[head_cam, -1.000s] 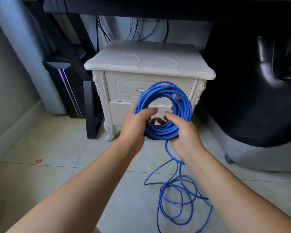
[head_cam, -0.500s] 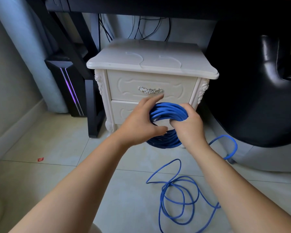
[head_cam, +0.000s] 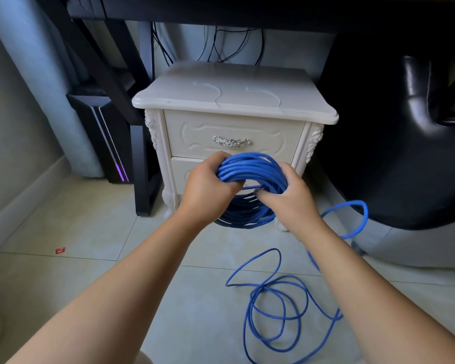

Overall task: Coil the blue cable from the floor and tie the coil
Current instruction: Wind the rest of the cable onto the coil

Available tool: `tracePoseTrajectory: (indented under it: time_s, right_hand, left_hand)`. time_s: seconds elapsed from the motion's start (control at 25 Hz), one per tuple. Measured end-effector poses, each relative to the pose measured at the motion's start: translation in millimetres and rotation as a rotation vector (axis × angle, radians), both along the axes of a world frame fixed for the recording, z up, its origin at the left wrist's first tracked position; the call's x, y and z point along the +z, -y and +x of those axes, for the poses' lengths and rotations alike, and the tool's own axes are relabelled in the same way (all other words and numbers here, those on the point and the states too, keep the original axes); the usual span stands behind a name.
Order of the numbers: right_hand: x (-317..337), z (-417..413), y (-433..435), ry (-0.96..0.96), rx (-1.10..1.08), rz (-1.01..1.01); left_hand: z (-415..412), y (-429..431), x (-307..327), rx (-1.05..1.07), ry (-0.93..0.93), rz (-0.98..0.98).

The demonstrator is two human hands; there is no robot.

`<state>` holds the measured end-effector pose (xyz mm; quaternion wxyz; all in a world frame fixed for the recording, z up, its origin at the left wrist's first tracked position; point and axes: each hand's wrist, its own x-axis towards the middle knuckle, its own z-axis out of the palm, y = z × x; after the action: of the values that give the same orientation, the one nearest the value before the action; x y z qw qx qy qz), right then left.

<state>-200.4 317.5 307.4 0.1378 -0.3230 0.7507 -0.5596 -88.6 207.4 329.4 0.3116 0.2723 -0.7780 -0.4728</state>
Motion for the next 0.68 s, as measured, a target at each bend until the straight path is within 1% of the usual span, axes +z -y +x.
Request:
tracePoseTrajectory:
  time_s: [0.08, 0.2, 0.28, 0.36, 0.44, 0.52, 0.56, 0.68]
  right_hand:
    - [-5, -2, 0, 0.171, 0.016, -0.073]
    - [-8, 2, 4, 0.335, -0.004, -0.215]
    - [-12, 9, 8, 0.457, 0.008, -0.286]
    - [-15, 17, 12, 0.574, 0.015, -0.329]
    - [-15, 18, 13, 0.643, -0.015, -0.374]
    - [-11, 17, 12, 0.607, -0.067, -0.362]
    - [-9, 16, 10, 0.573, -0.091, -0.346]
    - [-2, 10, 7, 0.490, -0.141, -0.326]
  left_hand:
    - [0, 0, 4, 0.013, -0.085, 0.145]
    - [0, 0, 6, 0.021, -0.193, 0.301]
    - [-2, 1, 4, 0.053, -0.287, 0.481]
    - [-5, -2, 1, 0.080, -0.372, 0.706]
    - [-6, -9, -5, 0.087, -0.412, 0.879]
    - [-6, -13, -11, 0.049, -0.372, 0.941]
    - [-6, -13, -14, 0.027, -0.324, 0.929]
    - [-4, -8, -11, -0.028, -0.129, 0.780]
